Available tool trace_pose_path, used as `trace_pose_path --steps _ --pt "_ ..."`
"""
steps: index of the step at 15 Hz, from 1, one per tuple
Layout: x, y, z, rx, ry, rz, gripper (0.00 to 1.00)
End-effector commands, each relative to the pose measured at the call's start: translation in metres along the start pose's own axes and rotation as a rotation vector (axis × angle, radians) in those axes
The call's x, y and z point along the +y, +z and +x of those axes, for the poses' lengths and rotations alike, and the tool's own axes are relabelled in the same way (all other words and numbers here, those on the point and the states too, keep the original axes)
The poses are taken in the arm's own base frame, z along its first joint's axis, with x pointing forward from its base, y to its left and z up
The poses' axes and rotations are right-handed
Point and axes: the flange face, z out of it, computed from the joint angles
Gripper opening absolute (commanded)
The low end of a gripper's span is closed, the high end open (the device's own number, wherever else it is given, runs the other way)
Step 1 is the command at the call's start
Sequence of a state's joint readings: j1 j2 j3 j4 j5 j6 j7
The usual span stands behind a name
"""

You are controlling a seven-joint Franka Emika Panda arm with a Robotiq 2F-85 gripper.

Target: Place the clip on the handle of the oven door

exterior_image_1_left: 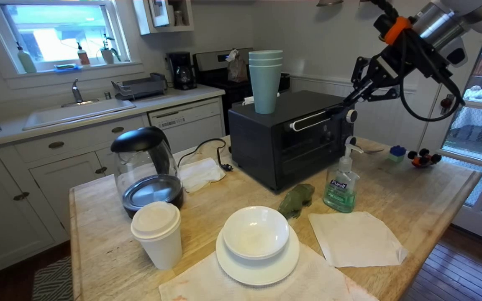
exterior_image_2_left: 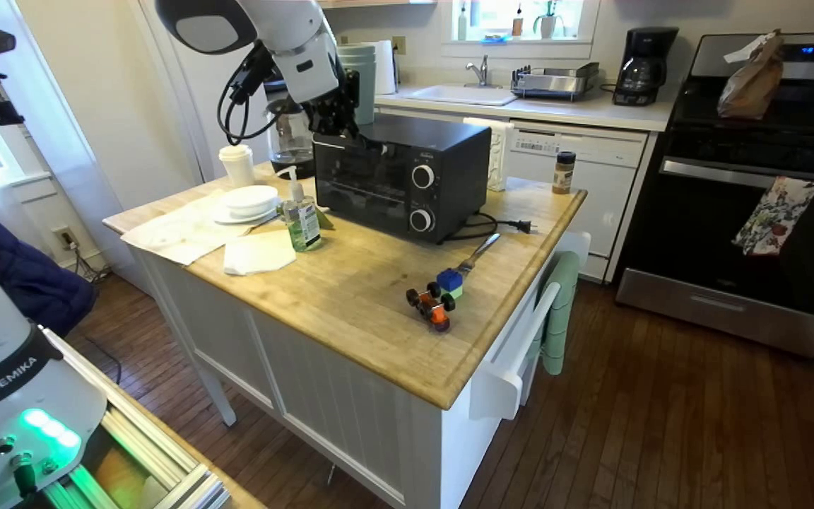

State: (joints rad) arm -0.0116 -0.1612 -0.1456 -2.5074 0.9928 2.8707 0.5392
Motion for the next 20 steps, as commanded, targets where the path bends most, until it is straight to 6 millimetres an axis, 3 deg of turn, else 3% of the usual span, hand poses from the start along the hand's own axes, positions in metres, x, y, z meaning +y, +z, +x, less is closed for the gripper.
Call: trace_pose_path --steps 1,19,20 --pt "-0.008 0.003 0.003 -0.008 0.020 -0.017 0.03" --pt "-0.032 0.013 0.007 -0.025 0.014 -0.118 0.03" --pt "-0.033 0.014 0.007 -0.025 0.017 -0.119 0.36"
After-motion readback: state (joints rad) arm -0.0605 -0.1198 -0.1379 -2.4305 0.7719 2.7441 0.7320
